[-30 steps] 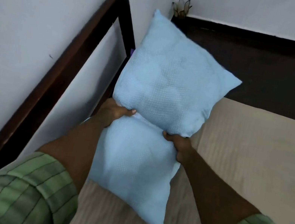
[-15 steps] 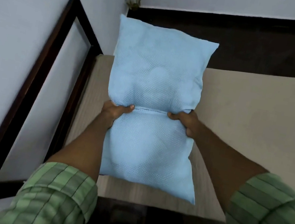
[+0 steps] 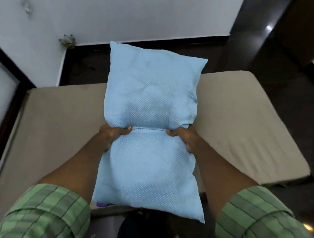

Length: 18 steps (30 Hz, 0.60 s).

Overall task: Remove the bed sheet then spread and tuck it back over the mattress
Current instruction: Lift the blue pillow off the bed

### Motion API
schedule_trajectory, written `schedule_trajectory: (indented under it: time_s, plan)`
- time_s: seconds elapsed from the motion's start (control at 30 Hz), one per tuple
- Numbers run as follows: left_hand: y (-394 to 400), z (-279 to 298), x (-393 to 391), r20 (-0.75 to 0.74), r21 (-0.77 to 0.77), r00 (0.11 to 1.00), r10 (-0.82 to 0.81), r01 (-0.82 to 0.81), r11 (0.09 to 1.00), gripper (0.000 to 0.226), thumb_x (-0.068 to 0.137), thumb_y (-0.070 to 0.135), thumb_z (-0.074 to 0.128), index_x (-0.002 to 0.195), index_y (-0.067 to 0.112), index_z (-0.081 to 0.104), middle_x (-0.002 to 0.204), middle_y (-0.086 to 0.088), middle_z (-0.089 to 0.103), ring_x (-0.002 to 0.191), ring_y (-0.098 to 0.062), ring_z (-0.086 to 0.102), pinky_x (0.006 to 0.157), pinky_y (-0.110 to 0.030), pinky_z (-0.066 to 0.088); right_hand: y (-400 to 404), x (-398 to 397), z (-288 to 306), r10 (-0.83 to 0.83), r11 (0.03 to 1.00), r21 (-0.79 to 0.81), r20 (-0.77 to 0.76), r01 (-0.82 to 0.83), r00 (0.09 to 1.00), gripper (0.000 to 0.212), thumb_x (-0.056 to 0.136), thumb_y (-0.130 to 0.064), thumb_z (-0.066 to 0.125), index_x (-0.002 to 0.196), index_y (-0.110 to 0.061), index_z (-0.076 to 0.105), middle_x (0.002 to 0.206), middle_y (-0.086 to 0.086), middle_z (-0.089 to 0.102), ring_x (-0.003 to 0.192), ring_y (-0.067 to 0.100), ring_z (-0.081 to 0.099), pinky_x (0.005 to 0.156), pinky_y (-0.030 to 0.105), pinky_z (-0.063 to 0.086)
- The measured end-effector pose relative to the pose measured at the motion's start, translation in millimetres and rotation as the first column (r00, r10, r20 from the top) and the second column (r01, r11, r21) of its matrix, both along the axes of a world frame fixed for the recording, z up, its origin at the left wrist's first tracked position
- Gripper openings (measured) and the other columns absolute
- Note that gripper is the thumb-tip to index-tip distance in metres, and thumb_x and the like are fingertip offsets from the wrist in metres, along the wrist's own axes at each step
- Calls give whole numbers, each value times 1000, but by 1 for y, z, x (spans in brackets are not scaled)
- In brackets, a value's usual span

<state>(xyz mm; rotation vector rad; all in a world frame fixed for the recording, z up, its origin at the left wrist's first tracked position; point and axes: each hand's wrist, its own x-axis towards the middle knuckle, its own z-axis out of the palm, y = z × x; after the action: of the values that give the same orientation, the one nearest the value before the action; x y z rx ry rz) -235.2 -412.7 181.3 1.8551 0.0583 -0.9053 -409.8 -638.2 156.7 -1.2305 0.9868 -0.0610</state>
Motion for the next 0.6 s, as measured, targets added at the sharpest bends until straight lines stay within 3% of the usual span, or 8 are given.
schedule_trajectory:
  time_s: [0.1,0.2,0.33,0.4,0.5,0.6]
  plan:
    - [-51,-2,-38,-22,-4,998,-56,56,998,94,65,26,98,143,2,51,141,-9,58,126,-28,58,99,-35,47,-43,-52,-1,-45,999,-32,-17,45,999,113,53,-29,103,150,-15,46,145,0,55,131,25,51,114,44,42]
    - [-106,-9,-65,-64,2,991,-119,119,993,111,45,37,104,139,5,56,137,-7,63,120,-28,62,104,-44,50,-93,-95,0,-87,995,-55,-5,87,996,107,60,-26,100,151,-15,45,147,0,54,132,25,50,113,41,42]
    - [-186,-38,-86,-98,13,982,-161,163,987,131,17,48,104,134,9,61,129,-6,68,113,-29,65,99,-47,54,-168,-135,-6,-147,988,-62,-39,144,988,103,67,-23,97,152,-15,41,147,-1,51,132,25,47,103,36,41]
    - [-226,-45,-100,-111,24,979,-171,175,984,128,19,49,105,133,10,62,128,-5,68,111,-29,66,99,-48,54,-204,-152,-9,-151,986,-84,-38,147,988,104,69,-23,96,155,-16,38,150,0,49,134,26,46,100,34,39]
    - [-292,-45,-125,-125,23,977,-172,176,984,105,40,39,105,131,8,63,127,-7,69,111,-29,66,97,-46,54,-264,-180,-11,-179,981,-87,-52,174,982,103,71,-20,95,156,-16,37,151,0,47,136,28,45,100,34,38]
    - [-361,-44,-153,-136,13,969,-208,211,977,104,40,39,105,130,9,64,125,-6,70,111,-30,66,96,-46,55,-330,-210,-12,-203,976,-88,-67,197,977,104,69,-20,96,155,-17,39,149,-1,49,135,27,46,105,38,40]
